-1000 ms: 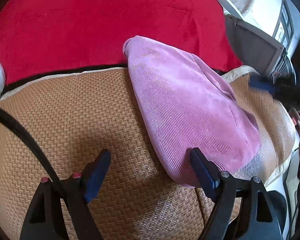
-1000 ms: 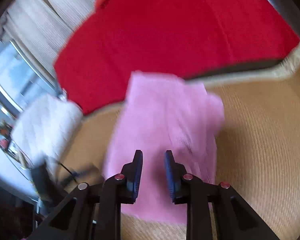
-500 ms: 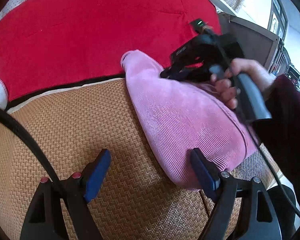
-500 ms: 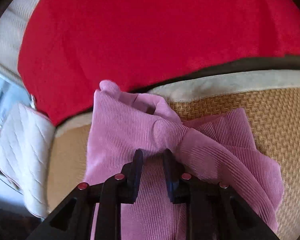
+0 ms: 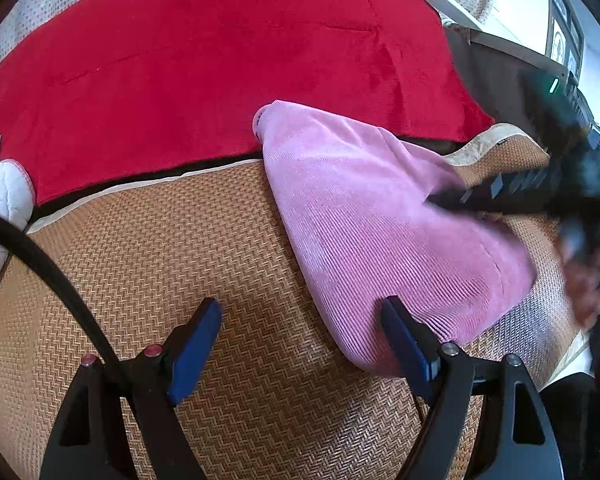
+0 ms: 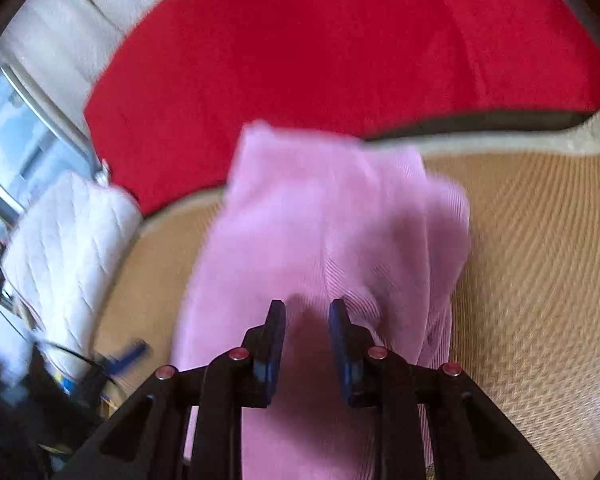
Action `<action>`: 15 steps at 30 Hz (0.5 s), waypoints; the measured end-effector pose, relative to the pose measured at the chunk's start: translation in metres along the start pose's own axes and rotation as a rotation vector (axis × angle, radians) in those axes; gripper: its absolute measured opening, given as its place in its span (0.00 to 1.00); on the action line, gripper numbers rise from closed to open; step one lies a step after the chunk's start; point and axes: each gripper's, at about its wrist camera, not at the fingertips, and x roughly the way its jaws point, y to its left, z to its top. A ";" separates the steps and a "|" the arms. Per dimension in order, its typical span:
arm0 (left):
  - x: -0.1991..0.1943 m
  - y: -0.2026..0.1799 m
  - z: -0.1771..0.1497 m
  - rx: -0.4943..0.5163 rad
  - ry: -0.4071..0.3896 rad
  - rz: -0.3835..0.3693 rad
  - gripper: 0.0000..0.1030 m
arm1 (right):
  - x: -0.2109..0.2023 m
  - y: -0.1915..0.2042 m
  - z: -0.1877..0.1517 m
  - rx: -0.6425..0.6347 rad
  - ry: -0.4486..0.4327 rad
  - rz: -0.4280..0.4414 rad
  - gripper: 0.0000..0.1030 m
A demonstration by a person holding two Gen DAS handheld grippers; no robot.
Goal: Fold large clothes
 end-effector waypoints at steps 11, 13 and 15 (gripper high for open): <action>-0.003 -0.003 -0.001 0.015 0.003 0.049 0.80 | -0.048 0.013 -0.016 0.020 -0.107 0.037 0.27; -0.005 -0.005 -0.001 0.026 0.001 0.056 0.80 | -0.051 0.013 -0.025 0.013 -0.099 0.026 0.27; -0.008 -0.004 0.003 0.033 0.006 0.046 0.80 | -0.033 0.006 -0.030 0.026 -0.067 0.006 0.27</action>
